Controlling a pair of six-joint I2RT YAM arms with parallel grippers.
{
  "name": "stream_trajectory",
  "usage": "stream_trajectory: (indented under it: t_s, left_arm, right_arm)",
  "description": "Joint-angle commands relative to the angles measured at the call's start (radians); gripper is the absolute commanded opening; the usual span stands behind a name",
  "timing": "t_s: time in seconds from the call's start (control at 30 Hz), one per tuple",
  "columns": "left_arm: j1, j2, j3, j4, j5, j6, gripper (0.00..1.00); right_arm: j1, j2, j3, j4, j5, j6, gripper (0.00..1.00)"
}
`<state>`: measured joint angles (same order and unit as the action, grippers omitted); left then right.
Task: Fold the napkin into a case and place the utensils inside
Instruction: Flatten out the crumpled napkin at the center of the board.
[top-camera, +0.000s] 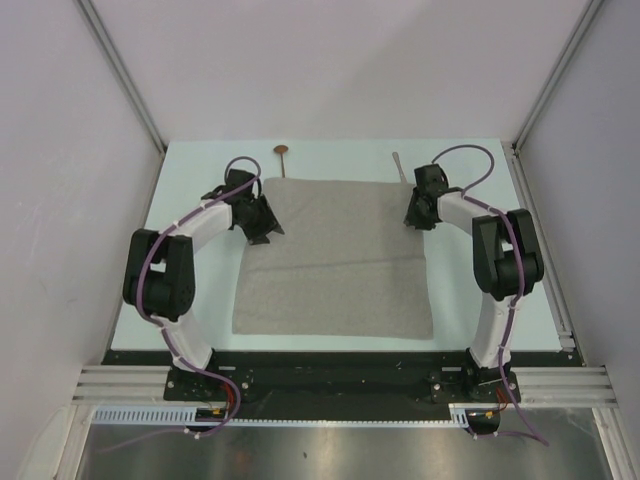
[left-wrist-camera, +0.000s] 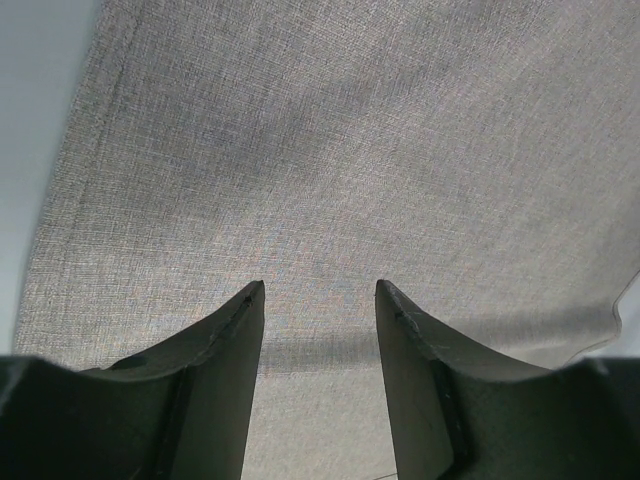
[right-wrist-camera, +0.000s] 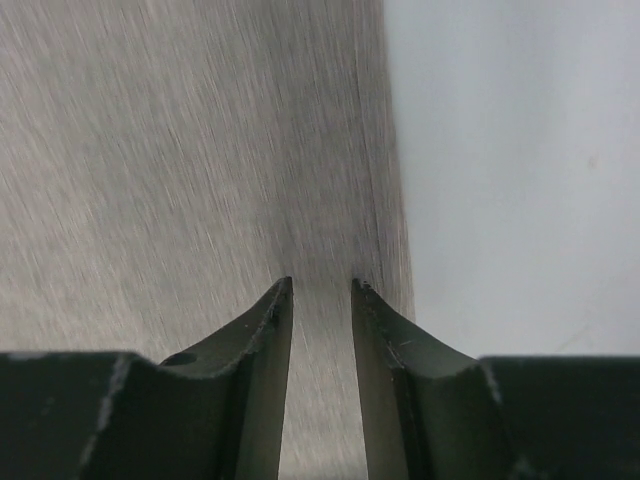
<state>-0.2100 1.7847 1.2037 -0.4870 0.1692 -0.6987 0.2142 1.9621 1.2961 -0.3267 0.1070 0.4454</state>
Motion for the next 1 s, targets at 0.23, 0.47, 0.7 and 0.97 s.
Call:
stream_trajectory:
  t_s: [0.23, 0.47, 0.7, 0.97]
  left_arm:
    - [0.006, -0.129, -0.041, 0.004, 0.026, 0.027, 0.55]
    - [0.004, -0.303, -0.154, -0.048, -0.017, 0.028, 0.61]
    - [0.004, -0.455, -0.297, -0.330, -0.302, -0.094, 0.63]
    - [0.004, -0.562, -0.469, -0.496, -0.356, -0.277, 0.61]
  right_arm:
    - [0.008, 0.201, 0.192, -0.017, 0.088, -0.054, 0.34]
    - [0.019, 0.184, 0.281, -0.150, 0.157, -0.062, 0.36]
    - [0.068, -0.092, 0.161, -0.394, 0.287, 0.087, 0.76]
    - [0.138, -0.429, -0.165, -0.644, 0.240, 0.401, 0.77]
